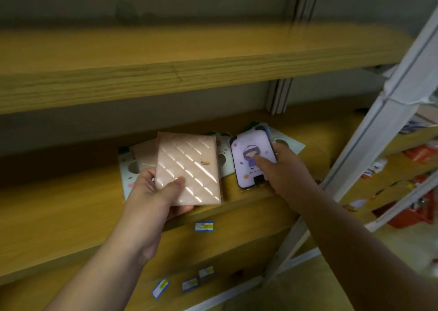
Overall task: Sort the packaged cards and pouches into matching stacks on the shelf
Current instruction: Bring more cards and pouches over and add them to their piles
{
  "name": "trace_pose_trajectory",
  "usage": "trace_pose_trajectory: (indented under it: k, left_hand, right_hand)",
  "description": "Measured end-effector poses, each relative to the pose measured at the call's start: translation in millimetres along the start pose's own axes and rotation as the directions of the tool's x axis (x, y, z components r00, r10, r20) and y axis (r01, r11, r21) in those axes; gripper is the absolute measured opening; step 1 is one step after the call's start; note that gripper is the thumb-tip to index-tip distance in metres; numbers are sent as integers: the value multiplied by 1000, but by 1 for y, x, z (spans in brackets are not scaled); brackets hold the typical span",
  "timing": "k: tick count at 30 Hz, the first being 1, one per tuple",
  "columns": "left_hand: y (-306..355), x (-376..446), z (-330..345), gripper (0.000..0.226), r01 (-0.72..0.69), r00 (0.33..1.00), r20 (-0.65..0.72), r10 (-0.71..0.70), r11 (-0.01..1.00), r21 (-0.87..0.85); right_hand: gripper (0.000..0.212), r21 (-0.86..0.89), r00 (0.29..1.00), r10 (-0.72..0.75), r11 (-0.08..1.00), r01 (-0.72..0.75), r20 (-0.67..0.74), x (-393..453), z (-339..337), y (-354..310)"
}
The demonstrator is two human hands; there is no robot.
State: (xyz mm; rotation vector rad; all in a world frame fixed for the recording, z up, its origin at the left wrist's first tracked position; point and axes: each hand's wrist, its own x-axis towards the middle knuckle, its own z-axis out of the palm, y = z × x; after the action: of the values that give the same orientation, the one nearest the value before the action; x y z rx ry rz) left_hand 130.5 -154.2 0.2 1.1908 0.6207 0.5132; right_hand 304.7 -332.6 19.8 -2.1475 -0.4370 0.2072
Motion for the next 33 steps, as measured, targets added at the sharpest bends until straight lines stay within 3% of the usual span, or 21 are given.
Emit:
trace_pose_trajectory:
  k: [4, 7, 12, 16, 18, 22, 26, 28, 33]
  left_hand:
    - [-3, -16, 23, 29, -38, 999, 33, 37, 998, 46]
    - [-8, -34, 48, 31, -56, 998, 34, 55, 997, 56]
    - [-20, -72, 105, 33, -66, 994, 85, 61, 996, 56]
    - [-37, -114, 160, 48, -72, 990, 123, 65, 996, 53]
    - [-47, -132, 193, 52, -84, 987, 142, 73, 994, 74]
    - [-78, -160, 263, 38, -78, 986, 152, 67, 995, 66]
    - [-100, -184, 327, 54, -19, 986, 168, 8, 998, 66]
    - [-106, -188, 353, 58, -3, 983, 185, -10, 997, 72]
    - [-124, -181, 411, 54, 27, 974, 221, -43, 997, 75]
  right_hand:
    - [14, 430, 992, 126, 895, -118, 10, -24, -37, 17]
    - [13, 547, 992, 105, 828, -122, 63, -44, -71, 32]
    - [19, 556, 991, -47, 831, -31, 126, -79, -141, 66]
    - [19, 564, 983, -97, 826, -7, 153, -103, -205, 100]
    - [22, 550, 986, -87, 835, -8, 145, -107, -238, 122]
    - [17, 540, 991, -58, 841, -16, 120, -109, -296, 168]
    - [29, 549, 998, 44, 833, -64, 49, -110, -344, 200]
    - [25, 581, 997, 70, 810, -81, 42, -112, -368, 214]
    - [23, 660, 995, 90, 745, -93, 39, -112, -411, 251]
